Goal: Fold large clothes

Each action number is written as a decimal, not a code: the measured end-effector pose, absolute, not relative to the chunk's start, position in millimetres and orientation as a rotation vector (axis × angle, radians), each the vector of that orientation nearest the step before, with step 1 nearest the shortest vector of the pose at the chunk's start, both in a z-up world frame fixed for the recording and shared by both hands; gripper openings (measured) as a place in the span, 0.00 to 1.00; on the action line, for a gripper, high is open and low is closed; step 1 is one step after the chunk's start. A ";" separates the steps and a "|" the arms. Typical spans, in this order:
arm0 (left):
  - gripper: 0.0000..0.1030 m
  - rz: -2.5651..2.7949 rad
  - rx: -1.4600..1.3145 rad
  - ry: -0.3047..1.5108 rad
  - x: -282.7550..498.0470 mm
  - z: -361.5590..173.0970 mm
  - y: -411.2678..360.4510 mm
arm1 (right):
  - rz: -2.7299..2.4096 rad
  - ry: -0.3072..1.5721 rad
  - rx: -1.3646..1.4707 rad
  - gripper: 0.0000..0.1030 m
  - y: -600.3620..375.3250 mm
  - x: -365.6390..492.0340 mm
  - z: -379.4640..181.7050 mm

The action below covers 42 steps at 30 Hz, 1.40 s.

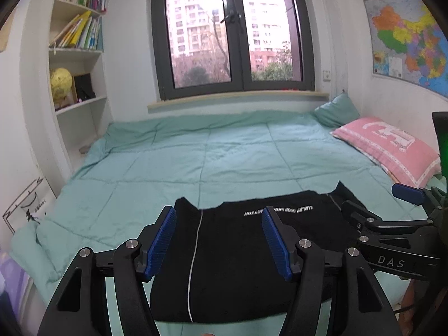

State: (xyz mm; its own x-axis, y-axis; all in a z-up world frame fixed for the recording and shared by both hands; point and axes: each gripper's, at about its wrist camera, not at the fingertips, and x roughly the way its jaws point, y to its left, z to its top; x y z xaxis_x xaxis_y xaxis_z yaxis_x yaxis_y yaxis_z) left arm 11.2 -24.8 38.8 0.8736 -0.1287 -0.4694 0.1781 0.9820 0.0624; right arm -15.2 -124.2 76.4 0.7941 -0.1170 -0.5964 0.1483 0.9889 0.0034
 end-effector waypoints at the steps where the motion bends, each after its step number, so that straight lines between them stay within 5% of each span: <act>1: 0.63 -0.161 0.100 0.494 13.3 37.0 -24.2 | -0.140 0.648 0.053 0.99 -124.9 -13.8 73.1; 42: 0.63 -0.141 0.087 0.565 28.9 21.3 -26.5 | -0.127 0.749 0.101 0.99 -147.7 -8.1 39.4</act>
